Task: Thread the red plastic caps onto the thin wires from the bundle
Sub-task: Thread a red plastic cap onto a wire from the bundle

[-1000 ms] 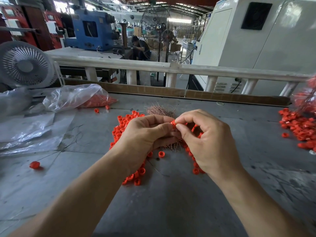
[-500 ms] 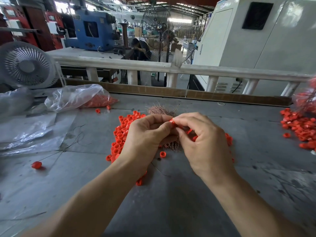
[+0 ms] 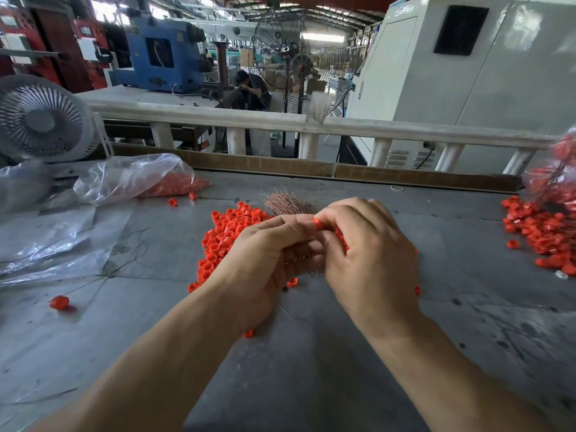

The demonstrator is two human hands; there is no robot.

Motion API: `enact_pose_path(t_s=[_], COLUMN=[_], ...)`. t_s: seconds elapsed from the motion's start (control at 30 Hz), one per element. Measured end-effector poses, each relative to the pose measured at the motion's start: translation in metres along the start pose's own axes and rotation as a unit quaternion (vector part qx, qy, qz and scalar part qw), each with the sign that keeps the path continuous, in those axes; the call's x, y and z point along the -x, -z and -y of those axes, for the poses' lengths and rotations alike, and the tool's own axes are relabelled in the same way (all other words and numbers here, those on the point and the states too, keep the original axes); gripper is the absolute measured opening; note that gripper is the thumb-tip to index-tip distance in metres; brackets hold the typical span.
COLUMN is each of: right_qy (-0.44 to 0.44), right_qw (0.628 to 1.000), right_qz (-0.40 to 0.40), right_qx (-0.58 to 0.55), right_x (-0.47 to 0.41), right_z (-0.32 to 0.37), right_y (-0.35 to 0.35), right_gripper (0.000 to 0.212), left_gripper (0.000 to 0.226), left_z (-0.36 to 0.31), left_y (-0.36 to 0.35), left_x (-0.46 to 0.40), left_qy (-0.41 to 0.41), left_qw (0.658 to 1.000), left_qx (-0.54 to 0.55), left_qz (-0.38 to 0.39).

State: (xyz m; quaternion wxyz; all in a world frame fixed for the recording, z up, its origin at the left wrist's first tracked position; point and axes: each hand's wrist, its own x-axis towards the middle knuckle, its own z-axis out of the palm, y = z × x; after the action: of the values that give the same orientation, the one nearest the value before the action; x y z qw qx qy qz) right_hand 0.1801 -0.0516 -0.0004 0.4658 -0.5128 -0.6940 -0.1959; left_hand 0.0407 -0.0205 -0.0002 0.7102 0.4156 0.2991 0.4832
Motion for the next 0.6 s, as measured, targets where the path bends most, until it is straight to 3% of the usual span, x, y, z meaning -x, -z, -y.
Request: enact_pose_path(t_s=[0.3, 0.4, 0.6], right_qy=[0.040, 0.046, 0.021], right_qw=[0.998, 0.997, 0.990], right_qz=[-0.041, -0.022, 0.017], right_qx=[-0.024, -0.063, -0.136], right_x=[-0.0019, -0.0035, -0.0005], right_z=[-0.0062, -0.0077, -0.0082], right_y=[-0.0006, -0.0021, -0.0021], right_gripper=[0.009, 0.004, 0.008], left_gripper=[0.021, 0.032, 0.033], left_z=[-0.0028, -0.0048, -0.0073], left_y=[-0.0005, -0.0027, -0.0023], left_x=[0.0016, 0.0037, 0.0026], left_qy=[0.006, 0.043, 0.059], left_qw=[0.999, 0.997, 0.998], left_qx=[-0.033, -0.058, 0.008], left_qz=[-0.007, 0.002, 0.033])
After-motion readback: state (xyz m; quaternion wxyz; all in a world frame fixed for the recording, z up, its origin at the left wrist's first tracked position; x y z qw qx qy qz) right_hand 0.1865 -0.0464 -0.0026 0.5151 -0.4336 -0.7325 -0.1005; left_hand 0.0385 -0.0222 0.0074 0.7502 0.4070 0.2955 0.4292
